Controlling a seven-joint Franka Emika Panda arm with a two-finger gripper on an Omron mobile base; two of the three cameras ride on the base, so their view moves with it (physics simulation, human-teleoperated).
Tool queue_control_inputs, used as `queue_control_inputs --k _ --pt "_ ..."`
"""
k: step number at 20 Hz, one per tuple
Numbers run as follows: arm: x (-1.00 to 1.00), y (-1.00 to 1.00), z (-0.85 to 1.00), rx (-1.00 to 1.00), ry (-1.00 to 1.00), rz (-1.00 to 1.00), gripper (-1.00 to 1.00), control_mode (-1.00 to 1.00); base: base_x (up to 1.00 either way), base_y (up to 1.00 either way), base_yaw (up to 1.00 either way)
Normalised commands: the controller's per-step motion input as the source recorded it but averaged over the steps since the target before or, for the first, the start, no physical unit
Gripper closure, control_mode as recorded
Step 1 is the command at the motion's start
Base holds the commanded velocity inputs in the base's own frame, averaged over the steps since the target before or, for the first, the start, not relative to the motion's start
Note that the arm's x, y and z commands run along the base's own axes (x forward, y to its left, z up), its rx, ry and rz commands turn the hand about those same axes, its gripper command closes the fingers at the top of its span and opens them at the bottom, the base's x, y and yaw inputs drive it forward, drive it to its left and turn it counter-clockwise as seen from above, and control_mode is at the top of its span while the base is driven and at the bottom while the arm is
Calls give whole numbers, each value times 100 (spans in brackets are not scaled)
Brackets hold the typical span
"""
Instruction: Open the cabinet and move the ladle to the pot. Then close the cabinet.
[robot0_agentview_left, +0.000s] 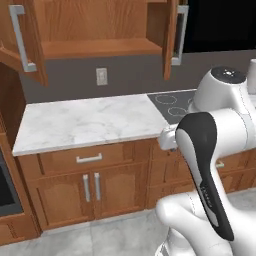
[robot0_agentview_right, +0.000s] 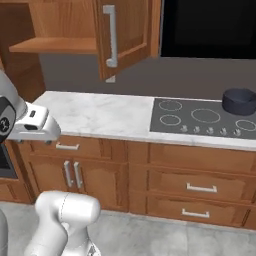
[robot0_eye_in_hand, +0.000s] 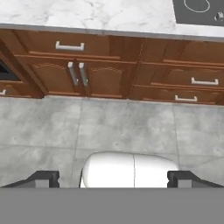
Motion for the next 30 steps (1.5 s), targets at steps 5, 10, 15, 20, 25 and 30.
queue_control_inputs --k 5,10,15,20,25,30 --pt "0 0 0 0 0 0 -100 100 78 73 -10" --pt "0 0 0 0 0 0 -100 100 78 23 -9" --pt "0 0 0 0 0 0 -100 100 61 0 -6" --pt "0 0 0 0 0 0 -100 100 61 12 -4" --pt "0 3 0 0 1 0 -100 -100 14 17 0" --pt "-34 10 2 1 -1 0 -100 -100 0 0 0"
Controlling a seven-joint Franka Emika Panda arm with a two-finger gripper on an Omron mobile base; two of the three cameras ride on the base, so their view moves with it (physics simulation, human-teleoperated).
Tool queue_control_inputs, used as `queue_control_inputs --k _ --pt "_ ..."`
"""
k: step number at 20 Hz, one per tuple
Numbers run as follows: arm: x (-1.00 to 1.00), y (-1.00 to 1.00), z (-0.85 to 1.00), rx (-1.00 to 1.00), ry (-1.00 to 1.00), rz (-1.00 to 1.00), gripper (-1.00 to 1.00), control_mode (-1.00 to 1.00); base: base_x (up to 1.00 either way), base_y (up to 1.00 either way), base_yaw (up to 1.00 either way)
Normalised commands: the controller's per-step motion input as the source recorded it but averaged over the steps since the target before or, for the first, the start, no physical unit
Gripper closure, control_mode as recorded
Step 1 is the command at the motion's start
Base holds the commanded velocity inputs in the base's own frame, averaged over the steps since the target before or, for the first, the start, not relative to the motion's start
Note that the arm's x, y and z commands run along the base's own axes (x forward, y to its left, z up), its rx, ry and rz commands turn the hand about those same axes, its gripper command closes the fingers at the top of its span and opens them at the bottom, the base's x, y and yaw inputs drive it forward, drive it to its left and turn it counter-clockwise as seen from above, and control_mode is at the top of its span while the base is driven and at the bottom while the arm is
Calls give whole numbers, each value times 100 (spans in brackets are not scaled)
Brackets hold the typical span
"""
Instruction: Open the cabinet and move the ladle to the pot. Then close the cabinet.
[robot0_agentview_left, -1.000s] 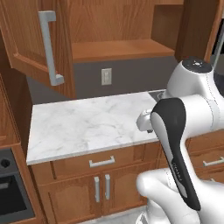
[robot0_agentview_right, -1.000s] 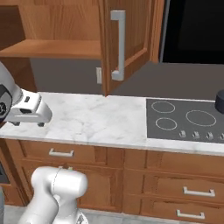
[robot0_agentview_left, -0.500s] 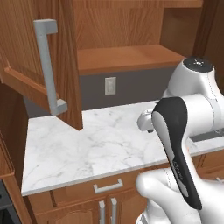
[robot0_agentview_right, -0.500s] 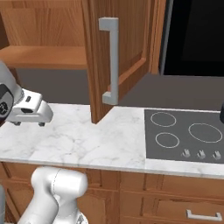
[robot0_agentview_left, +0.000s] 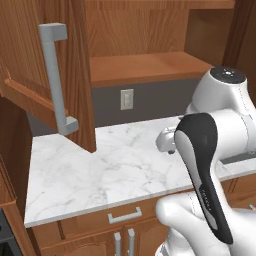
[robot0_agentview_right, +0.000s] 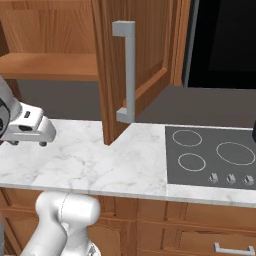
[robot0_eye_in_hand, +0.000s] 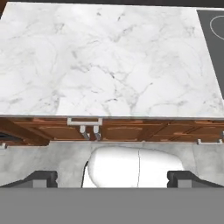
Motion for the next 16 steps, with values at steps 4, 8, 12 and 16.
queue_control_inputs --k 4,8,12,16 --pt "-97 1 17 1 -17 0 -100 -100 0 0 0" --pt "-100 0 38 0 -29 0 -100 -100 0 0 0" --pt "-68 28 58 0 -32 0 -100 -100 0 0 0" --pt "-6 86 61 0 -39 0 -100 -100 0 0 0"
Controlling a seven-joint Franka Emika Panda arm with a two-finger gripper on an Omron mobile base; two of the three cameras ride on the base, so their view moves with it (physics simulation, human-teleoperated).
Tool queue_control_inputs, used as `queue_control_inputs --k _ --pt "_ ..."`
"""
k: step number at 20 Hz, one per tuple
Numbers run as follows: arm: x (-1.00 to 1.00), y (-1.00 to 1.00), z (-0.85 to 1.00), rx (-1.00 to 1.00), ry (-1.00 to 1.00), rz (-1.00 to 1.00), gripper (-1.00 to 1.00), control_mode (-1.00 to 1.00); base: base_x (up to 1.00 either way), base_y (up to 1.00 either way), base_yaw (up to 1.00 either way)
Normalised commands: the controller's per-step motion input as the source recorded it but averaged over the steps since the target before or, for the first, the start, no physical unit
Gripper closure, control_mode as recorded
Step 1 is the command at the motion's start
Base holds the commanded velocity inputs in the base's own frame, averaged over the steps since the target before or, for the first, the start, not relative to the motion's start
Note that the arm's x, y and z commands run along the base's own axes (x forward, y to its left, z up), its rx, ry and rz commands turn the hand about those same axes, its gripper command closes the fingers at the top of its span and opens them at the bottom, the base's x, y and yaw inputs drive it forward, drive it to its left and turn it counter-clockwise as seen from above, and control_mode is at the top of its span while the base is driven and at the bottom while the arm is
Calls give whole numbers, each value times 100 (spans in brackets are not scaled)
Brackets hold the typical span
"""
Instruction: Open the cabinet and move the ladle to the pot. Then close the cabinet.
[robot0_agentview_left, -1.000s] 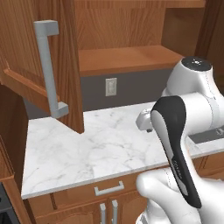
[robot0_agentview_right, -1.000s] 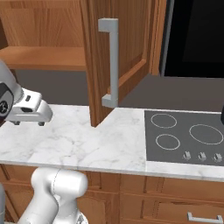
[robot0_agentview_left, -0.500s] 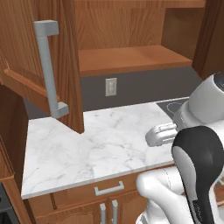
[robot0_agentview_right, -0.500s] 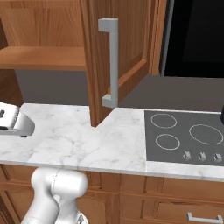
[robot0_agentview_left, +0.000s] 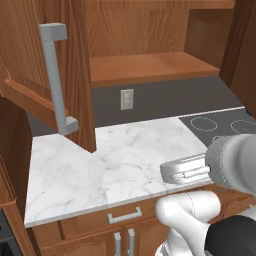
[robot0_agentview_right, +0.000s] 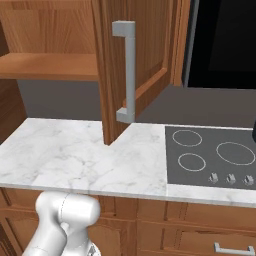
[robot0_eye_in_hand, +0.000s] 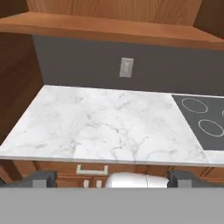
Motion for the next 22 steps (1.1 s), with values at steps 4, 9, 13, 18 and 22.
queue_control_inputs --k 4,9,13,18,22 --pt "0 100 50 0 -40 0 -100 -100 0 0 0" --pt "-2 84 25 0 -37 0 -100 -100 0 0 0" --pt "0 62 1 0 -32 0 -100 -100 0 0 0" --pt "30 53 -2 0 -29 0 -100 -100 0 0 0" --pt "31 48 -2 0 -32 0 -100 -100 0 0 0"
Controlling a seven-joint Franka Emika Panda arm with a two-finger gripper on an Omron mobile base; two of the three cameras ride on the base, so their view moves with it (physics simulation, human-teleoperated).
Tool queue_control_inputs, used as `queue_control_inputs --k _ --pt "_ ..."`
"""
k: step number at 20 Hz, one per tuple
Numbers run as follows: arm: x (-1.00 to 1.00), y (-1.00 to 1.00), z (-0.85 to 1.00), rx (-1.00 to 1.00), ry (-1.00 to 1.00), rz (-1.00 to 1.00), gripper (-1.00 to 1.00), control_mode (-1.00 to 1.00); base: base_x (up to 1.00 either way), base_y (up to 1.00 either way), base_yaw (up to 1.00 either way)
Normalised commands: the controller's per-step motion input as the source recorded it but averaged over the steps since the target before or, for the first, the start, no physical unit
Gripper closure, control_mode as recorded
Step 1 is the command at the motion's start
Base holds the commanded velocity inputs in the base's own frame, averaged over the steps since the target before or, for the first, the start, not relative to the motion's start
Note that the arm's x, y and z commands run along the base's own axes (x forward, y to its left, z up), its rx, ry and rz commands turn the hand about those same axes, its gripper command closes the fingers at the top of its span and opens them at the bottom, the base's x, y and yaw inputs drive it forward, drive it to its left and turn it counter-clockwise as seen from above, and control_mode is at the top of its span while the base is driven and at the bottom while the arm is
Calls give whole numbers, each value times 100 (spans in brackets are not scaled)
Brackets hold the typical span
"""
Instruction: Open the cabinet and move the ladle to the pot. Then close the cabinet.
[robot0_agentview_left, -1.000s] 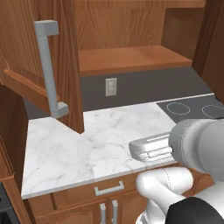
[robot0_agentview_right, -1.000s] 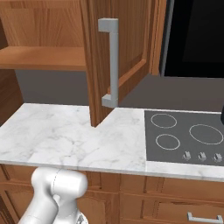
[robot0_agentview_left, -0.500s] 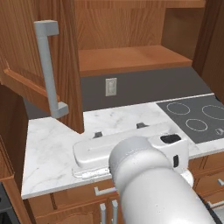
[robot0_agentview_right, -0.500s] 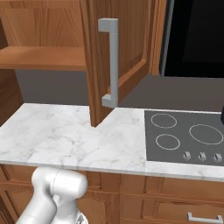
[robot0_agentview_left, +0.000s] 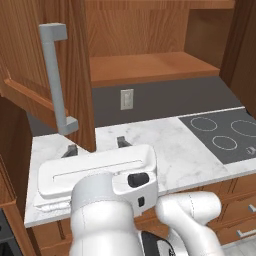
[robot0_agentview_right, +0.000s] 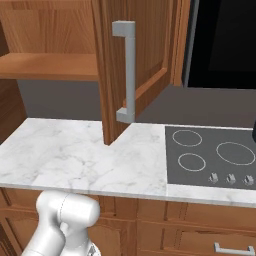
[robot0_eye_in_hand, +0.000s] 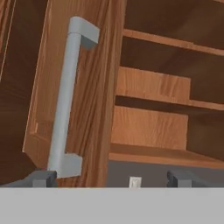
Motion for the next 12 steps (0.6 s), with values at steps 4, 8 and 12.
queue_control_inputs --k 4,8,12 --pt "30 48 -6 0 -28 0 -100 -100 0 0 0" --pt "24 54 -20 0 -23 -4 -100 -100 0 0 0" --pt "53 52 -29 0 -14 -8 -100 -100 0 0 0"
